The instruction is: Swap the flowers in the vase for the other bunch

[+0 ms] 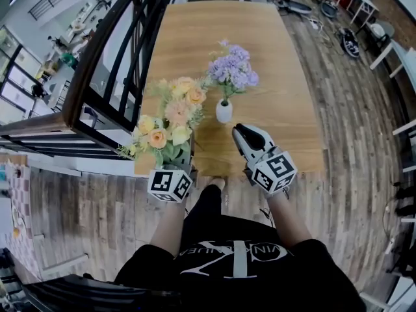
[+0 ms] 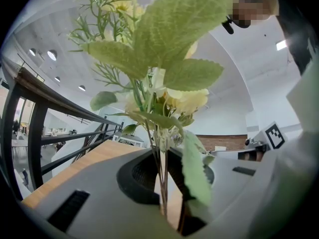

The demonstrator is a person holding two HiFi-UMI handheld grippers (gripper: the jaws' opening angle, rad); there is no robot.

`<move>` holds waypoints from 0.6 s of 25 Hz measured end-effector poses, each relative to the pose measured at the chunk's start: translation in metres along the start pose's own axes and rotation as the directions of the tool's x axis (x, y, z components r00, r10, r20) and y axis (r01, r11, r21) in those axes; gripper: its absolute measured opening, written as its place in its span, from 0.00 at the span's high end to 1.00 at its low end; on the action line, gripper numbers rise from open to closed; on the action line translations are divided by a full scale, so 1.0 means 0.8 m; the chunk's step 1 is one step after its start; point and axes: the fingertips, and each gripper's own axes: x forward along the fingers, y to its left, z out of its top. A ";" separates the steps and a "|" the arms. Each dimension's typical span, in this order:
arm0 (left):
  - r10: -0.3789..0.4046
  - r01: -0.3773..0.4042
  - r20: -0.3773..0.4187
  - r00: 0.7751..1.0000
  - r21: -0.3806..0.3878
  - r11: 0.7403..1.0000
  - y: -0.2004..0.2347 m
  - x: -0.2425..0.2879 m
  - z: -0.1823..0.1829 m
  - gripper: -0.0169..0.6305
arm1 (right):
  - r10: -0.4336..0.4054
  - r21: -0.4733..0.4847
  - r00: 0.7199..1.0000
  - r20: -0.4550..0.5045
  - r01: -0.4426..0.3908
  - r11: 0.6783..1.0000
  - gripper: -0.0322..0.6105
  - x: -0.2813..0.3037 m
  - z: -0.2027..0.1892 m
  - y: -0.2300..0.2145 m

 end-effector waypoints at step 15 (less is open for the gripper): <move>-0.027 0.027 0.016 1.000 0.016 1.000 -0.063 -0.060 0.006 0.91 | 0.004 -0.031 1.000 0.028 -0.003 1.000 0.86 -0.066 0.013 0.045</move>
